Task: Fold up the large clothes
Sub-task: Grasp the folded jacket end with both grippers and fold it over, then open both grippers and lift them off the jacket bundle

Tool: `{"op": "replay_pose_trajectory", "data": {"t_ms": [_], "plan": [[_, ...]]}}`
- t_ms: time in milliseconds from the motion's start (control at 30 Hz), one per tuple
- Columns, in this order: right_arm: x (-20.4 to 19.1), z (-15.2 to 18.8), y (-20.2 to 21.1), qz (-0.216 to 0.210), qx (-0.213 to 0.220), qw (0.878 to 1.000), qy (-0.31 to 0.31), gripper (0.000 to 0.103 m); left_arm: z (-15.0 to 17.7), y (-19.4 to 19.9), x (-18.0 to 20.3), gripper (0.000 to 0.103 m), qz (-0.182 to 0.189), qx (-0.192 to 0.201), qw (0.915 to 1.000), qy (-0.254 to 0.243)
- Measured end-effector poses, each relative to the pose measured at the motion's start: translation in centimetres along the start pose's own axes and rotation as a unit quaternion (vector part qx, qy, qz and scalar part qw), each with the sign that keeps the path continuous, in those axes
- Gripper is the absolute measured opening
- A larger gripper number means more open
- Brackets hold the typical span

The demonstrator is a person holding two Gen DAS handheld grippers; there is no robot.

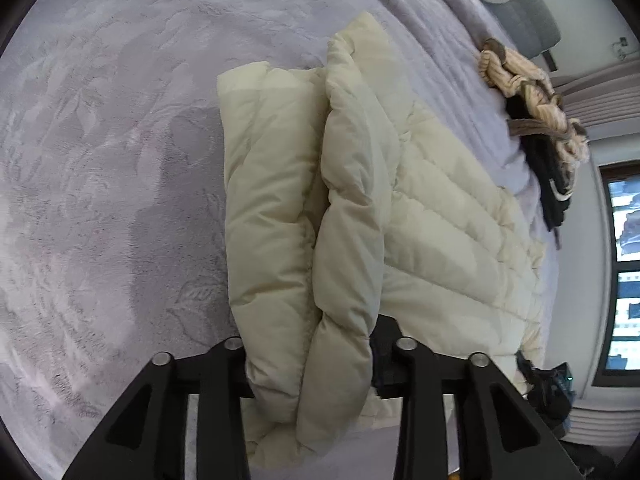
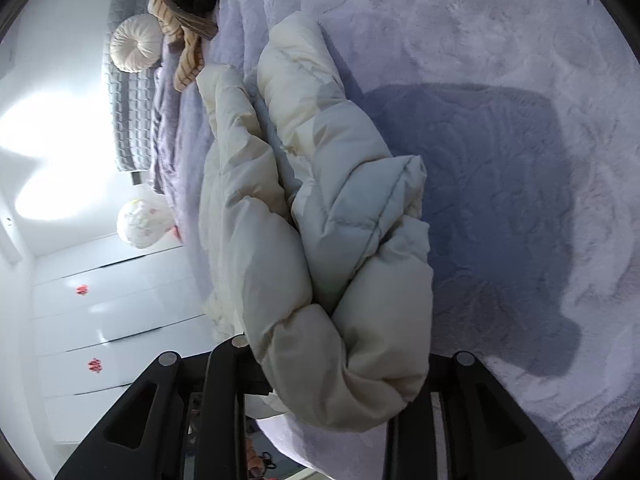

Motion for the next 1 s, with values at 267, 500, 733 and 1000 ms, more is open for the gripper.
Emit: {"op": "replay_pose_trajectory", "data": {"t_ms": [267, 500, 733, 1000], "plan": [[-0.7, 0.0, 2.4, 0.073, -0.007, 0.997, 0.01, 0.071, 1.1, 2.5, -0.8, 0.055, -0.055, 0.003, 0.9985, -0.005], [-1.3, 1.9, 6.4, 0.122, 0.001, 0.992, 0.029, 0.08, 2.0, 4.8, -0.3, 0.081, -0.1, 0.017, 0.9941, -0.04], [-3.4, 4.4, 9.3, 0.137, 0.023, 0.988, 0.067, 0.08, 2.0, 6.3, 0.0, 0.103, -0.11, 0.041, 0.991, -0.064], [-8.5, 6.2, 7.2, 0.141, 0.006, 0.977, 0.157, 0.103, 0.4, 7.0, -0.4, 0.103, -0.108, 0.037, 0.9906, -0.076]]}}
Point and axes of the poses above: each gripper's, at about its wrist camera, not at the fingertips, and y roughly against the way its jaws point, x to its right, z to its underside, the point moved 2 cm from there along -y, roughly the way its jaws point, and after that the axes turned 1 degree about -x, right-handed, at the moved point
